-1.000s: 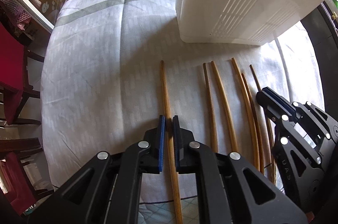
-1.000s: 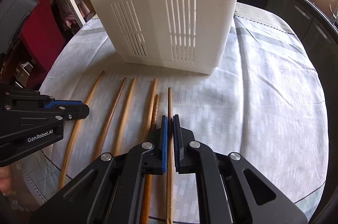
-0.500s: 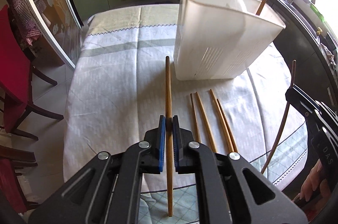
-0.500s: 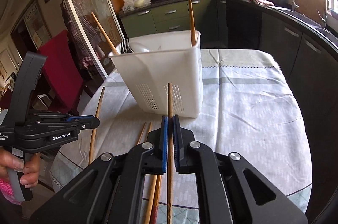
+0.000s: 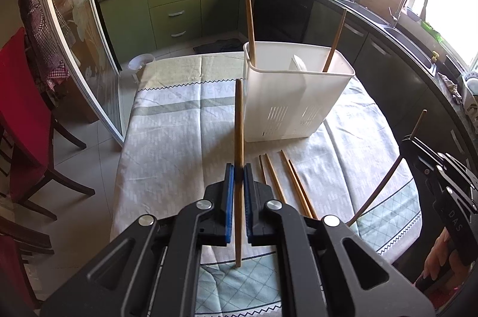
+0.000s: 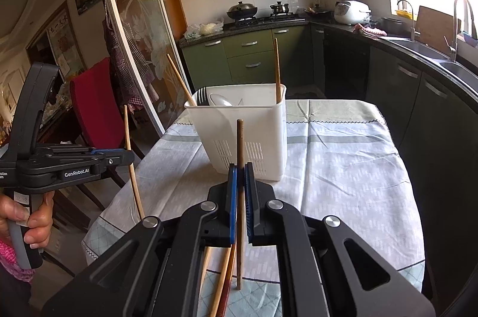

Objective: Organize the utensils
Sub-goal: 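Lift the wooden chopsticks upright with both grippers toward the white holder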

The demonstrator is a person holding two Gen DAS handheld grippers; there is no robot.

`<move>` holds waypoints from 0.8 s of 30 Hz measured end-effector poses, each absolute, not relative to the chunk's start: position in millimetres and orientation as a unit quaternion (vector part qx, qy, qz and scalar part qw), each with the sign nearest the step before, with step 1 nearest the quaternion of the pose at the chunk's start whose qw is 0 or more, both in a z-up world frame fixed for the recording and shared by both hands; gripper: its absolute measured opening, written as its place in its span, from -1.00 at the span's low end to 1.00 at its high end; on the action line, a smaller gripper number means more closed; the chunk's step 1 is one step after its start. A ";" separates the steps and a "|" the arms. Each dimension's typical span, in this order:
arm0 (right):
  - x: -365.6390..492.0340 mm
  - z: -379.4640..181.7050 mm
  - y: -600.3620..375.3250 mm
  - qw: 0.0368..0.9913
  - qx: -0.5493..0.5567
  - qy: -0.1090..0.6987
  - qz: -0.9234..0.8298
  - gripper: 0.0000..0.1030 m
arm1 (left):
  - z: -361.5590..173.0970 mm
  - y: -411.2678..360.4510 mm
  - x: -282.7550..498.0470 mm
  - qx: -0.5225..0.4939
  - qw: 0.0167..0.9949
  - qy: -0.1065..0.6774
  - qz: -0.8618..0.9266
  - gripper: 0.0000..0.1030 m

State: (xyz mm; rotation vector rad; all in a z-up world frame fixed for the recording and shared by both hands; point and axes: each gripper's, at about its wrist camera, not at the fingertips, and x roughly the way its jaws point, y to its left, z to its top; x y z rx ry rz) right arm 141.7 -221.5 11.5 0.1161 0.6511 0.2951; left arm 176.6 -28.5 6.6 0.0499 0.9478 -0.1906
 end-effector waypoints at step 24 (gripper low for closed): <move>139.2 26.2 -220.3 0.941 0.050 0.302 0.146 -0.89 | 24.1 -24.7 162.3 0.023 0.895 0.432 -0.106 -0.88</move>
